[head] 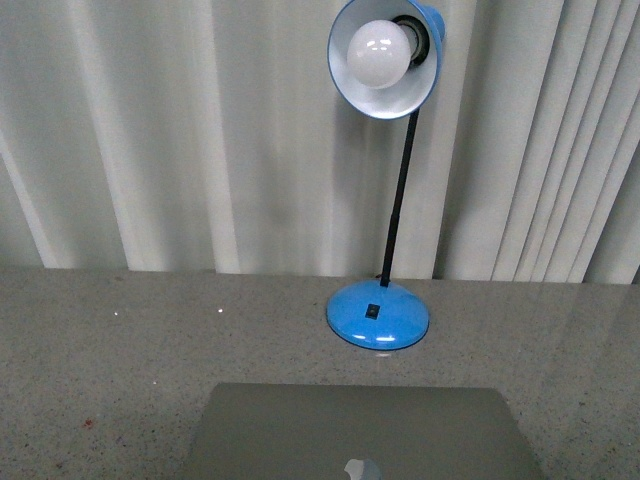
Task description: Close laptop
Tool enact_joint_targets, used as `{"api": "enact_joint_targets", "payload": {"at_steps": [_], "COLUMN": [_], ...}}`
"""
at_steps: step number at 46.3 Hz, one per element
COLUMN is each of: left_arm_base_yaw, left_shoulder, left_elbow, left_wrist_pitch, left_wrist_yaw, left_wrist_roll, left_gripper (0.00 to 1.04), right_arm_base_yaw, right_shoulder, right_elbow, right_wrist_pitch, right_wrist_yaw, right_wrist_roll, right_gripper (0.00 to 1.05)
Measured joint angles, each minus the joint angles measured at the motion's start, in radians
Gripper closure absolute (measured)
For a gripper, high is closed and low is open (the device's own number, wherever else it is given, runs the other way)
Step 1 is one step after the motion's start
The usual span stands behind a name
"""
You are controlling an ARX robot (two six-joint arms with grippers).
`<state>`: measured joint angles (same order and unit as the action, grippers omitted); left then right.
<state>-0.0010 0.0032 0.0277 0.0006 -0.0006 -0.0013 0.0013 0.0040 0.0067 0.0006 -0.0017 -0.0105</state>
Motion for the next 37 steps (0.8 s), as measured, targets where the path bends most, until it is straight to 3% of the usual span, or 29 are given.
{"api": "enact_joint_targets", "payload": {"at_steps": [37], "left_arm_base_yaw": [0.0], "left_shoulder": [0.0], "left_elbow": [0.0], "left_wrist_pitch": [0.0], "left_wrist_yaw": [0.0], "left_wrist_roll": [0.0], "left_gripper": [0.07], "right_arm_base_yaw": [0.0], "right_shoulder": [0.0], "right_elbow": [0.0], "right_wrist_pitch": [0.0], "right_wrist_yaw": [0.0], "right_wrist_roll": [0.0], "right_gripper": [0.07]}}
